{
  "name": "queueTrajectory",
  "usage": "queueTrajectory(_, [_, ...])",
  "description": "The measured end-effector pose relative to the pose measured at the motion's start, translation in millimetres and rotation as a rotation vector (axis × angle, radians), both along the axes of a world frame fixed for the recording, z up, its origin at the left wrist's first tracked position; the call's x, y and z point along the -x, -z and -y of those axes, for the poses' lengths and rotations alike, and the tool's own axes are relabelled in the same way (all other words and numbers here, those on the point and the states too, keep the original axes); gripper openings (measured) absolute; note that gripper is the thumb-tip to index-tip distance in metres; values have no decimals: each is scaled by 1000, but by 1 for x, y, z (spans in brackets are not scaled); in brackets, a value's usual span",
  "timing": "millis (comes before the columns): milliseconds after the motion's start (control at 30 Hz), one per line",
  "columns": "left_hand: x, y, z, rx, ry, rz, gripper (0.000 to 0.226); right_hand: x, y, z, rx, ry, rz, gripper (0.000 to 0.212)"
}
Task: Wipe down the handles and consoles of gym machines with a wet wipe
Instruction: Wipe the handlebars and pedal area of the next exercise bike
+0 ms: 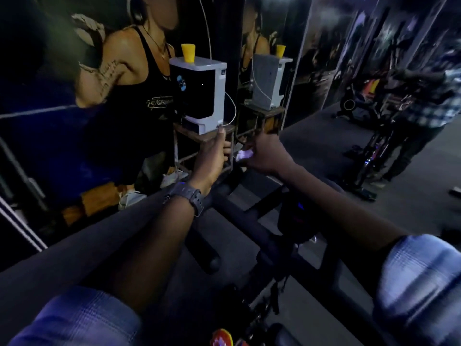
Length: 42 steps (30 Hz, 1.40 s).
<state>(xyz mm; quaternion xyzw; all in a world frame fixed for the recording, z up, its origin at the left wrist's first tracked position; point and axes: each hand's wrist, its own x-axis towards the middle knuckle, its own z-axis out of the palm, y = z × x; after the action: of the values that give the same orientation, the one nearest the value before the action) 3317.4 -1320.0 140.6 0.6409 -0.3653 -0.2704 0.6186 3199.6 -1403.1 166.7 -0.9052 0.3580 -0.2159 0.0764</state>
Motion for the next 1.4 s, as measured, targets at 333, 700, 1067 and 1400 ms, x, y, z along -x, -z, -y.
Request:
queueTrajectory(333, [-32, 54, 65, -69, 208, -247, 71, -51, 60, -43, 122, 94, -390, 29])
queueTrajectory(700, [-35, 61, 66, 25, 262, -439, 69, -48, 34, -3, 141, 150, -438, 23])
queueTrajectory(1067, [-35, 80, 63, 81, 193, -490, 69, -63, 62, -14, 196, -79, -581, 24])
queueTrajectory(1400, [-34, 84, 55, 133, 110, -401, 90, -66, 83, -20, 227, -1, -380, 40])
